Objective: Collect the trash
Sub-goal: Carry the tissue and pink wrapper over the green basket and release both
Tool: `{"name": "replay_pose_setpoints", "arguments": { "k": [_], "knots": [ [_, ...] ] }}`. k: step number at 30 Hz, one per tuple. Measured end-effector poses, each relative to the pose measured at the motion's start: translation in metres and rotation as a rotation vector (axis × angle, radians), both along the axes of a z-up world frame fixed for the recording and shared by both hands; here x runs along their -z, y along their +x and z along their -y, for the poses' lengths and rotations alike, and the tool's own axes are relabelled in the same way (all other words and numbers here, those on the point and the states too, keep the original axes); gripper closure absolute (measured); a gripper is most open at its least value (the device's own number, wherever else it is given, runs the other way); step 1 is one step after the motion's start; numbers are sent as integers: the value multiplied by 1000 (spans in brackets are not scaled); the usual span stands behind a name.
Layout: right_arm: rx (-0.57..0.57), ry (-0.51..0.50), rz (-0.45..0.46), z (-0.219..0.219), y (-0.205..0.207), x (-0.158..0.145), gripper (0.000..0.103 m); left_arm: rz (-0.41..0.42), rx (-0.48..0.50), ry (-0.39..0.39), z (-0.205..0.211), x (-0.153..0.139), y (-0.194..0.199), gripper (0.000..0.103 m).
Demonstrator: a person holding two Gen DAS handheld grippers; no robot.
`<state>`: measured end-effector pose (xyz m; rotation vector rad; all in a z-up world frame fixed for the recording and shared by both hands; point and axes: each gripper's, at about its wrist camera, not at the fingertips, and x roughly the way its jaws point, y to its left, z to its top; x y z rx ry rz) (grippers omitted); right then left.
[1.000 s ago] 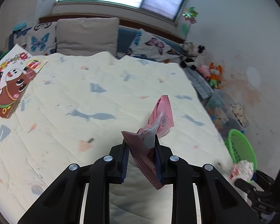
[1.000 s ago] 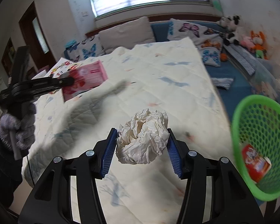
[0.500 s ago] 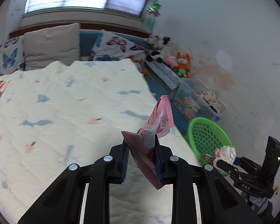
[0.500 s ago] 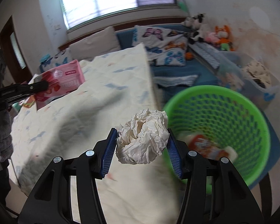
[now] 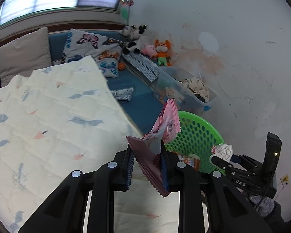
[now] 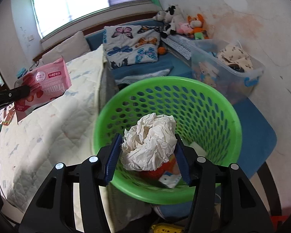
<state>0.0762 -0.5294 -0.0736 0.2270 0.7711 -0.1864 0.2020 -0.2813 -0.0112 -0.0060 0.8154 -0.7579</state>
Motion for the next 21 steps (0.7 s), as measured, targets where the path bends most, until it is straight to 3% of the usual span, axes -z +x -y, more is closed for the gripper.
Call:
{"name": "replay_pose_setpoints", "arguments": {
  "k": [8, 13, 21],
  "knots": [
    [42, 25, -7, 21, -5, 8, 43, 0, 62, 30, 48, 3, -1, 80],
    [46, 29, 1, 25, -9, 7, 36, -18, 90, 43, 69, 12, -1, 80],
    [51, 34, 11, 27, -15, 5, 33, -53, 120, 65, 92, 30, -2, 79]
  ]
}}
